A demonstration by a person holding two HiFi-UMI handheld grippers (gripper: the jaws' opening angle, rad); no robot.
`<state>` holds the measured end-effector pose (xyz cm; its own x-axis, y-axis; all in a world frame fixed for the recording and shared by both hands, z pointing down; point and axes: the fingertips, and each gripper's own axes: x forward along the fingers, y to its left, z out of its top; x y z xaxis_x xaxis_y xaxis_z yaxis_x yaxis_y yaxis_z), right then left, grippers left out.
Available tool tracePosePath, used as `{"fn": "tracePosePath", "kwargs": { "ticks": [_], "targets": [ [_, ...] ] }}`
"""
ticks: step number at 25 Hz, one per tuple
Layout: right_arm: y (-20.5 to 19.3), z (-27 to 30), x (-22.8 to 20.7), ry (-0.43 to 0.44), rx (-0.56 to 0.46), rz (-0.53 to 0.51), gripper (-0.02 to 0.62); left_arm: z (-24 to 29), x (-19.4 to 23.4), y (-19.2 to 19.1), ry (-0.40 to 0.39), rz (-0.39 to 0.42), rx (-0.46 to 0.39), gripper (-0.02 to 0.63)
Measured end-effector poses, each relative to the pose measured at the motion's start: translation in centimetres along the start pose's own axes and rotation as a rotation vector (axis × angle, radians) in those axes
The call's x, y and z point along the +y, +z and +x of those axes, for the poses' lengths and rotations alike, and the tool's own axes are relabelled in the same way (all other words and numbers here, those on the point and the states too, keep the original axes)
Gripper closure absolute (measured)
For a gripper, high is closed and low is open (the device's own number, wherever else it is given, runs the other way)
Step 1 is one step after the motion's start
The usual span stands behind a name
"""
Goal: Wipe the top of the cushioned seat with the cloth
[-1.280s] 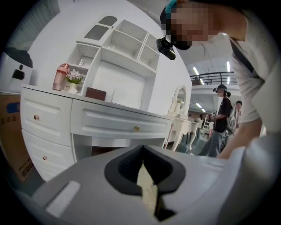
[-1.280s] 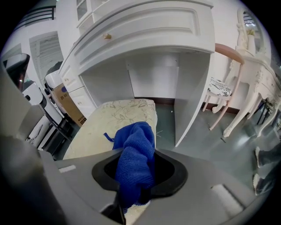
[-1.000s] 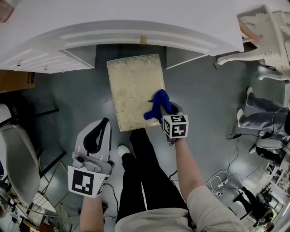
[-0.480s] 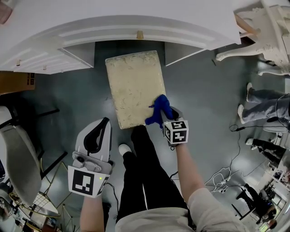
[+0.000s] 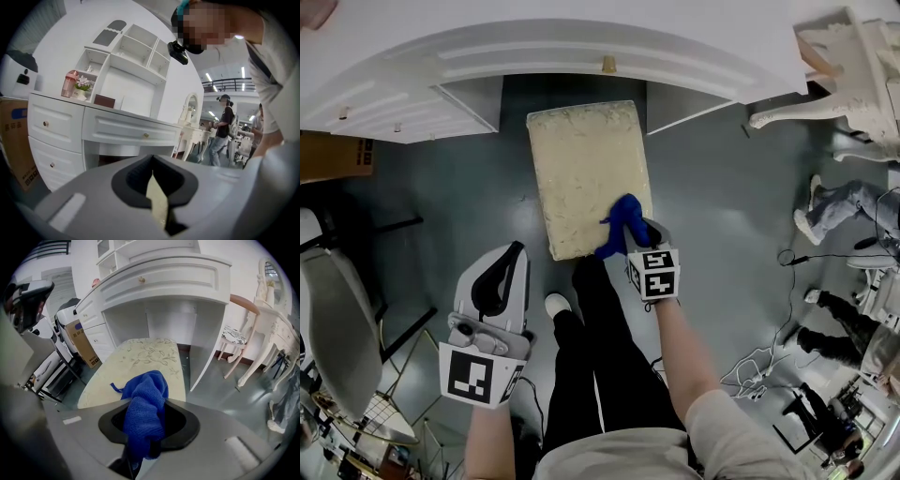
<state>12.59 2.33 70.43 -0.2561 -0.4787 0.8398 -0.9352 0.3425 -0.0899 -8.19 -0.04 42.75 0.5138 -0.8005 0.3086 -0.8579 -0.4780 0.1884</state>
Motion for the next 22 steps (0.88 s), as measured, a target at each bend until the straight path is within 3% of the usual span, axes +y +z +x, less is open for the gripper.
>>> {"fn": "tracePosePath", "kwargs": {
  "ticks": [22],
  "targets": [
    [1.7, 2.2, 13.2, 0.134, -0.016, -0.118, 0.479, -4.8, 2.3, -0.7, 0.074, -0.007, -0.006, 0.618]
  ]
}}
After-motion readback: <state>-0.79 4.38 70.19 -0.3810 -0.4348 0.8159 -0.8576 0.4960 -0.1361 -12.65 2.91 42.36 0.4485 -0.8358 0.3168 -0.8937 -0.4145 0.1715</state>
